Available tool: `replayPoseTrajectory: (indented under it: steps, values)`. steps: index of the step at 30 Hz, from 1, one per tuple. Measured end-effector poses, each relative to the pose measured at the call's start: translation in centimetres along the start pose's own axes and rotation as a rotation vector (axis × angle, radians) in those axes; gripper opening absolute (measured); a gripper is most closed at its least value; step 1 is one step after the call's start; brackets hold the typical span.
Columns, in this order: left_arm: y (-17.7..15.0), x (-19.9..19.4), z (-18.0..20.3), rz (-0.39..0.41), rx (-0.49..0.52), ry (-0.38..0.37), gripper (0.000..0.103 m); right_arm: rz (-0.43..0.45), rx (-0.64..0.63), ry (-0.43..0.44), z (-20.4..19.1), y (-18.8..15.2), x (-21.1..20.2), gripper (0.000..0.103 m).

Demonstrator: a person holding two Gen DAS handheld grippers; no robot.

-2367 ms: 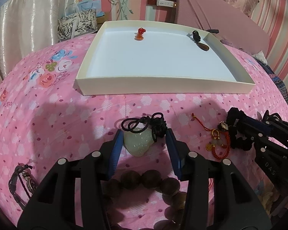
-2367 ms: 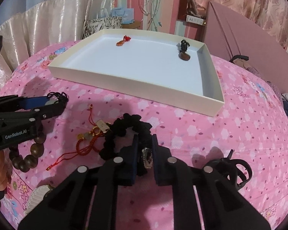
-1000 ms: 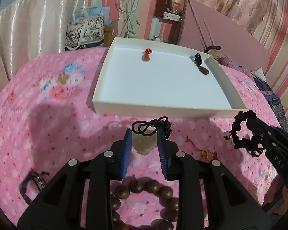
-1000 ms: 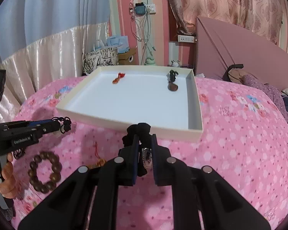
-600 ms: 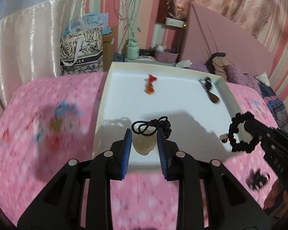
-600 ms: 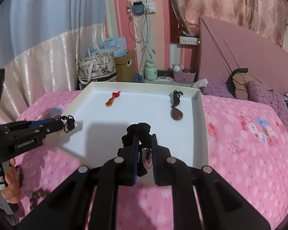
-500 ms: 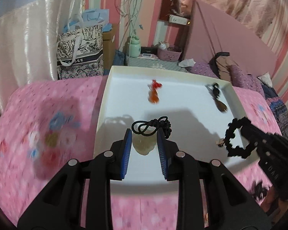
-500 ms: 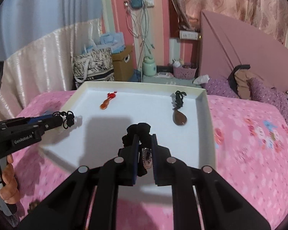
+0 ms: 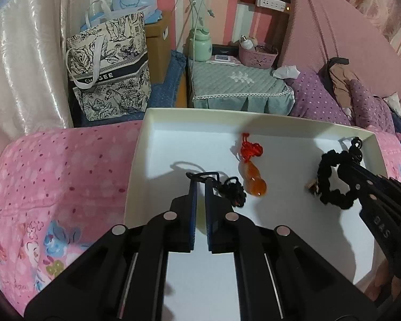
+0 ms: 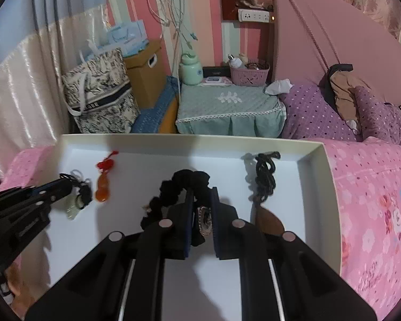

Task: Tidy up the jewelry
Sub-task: 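Carry the jade pendant and black scrunchie into the tray and release both, then withdraw both tools and move the right tool toward the black claw clip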

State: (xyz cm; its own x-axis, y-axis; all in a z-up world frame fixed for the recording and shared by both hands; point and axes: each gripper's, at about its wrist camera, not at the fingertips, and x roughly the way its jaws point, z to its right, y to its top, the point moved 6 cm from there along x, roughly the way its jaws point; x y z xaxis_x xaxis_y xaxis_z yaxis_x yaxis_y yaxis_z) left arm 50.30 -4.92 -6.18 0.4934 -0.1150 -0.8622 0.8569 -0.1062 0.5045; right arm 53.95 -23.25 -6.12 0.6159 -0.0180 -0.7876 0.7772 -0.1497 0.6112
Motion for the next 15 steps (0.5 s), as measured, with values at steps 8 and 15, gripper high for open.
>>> replayPoseTrajectory:
  steps: [8,15]
  values:
    - [-0.5,-0.8,-0.3,0.005,0.002,-0.007,0.004,-0.062,-0.024,-0.017,-0.1,-0.4,1.2,0.024]
    - [-1.5,-5.9,-0.5,0.066,-0.001,0.023,0.051,-0.040,-0.036,0.014,0.6,-0.7,-2.8,0.062]
